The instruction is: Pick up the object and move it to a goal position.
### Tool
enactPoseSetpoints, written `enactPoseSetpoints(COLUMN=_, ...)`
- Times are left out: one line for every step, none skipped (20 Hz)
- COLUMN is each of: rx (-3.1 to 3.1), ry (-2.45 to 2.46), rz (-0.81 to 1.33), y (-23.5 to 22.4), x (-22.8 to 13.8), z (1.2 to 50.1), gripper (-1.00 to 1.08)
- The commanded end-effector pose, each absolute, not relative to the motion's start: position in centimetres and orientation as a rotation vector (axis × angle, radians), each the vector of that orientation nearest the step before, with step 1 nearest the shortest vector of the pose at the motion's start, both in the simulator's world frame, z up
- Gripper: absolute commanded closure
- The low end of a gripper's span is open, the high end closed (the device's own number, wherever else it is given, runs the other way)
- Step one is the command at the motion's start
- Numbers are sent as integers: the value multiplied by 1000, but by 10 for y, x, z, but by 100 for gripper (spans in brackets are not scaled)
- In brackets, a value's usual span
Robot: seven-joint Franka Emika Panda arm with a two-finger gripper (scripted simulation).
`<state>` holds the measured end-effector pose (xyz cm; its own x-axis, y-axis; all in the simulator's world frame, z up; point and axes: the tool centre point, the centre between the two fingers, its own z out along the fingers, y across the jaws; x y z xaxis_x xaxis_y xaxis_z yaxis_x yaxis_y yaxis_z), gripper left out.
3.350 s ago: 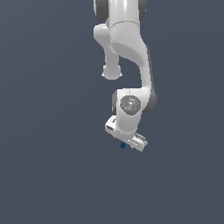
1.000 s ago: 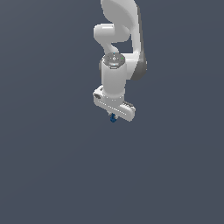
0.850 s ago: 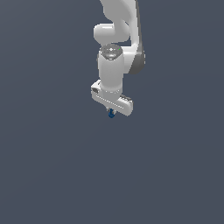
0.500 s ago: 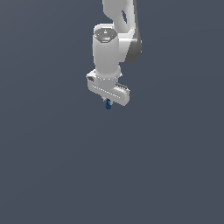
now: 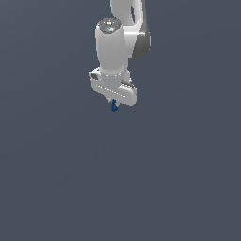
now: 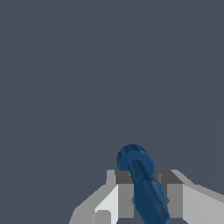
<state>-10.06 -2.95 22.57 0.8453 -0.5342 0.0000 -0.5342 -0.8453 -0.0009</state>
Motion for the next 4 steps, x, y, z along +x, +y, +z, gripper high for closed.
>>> enactPoseSetpoints(rx=-3018, ry=873, rz=0, y=-30, x=-101, z=227, gripper=108)
enactPoseSetpoints(rx=-3018, ry=873, rz=0, y=-30, x=-101, z=226, gripper=108)
enactPoseSetpoints(rx=-3018, ry=873, rz=0, y=-29, x=-100, z=226, gripper=108)
enactPoseSetpoints(rx=-3018, ry=873, rz=0, y=-29, x=-100, z=226, gripper=108)
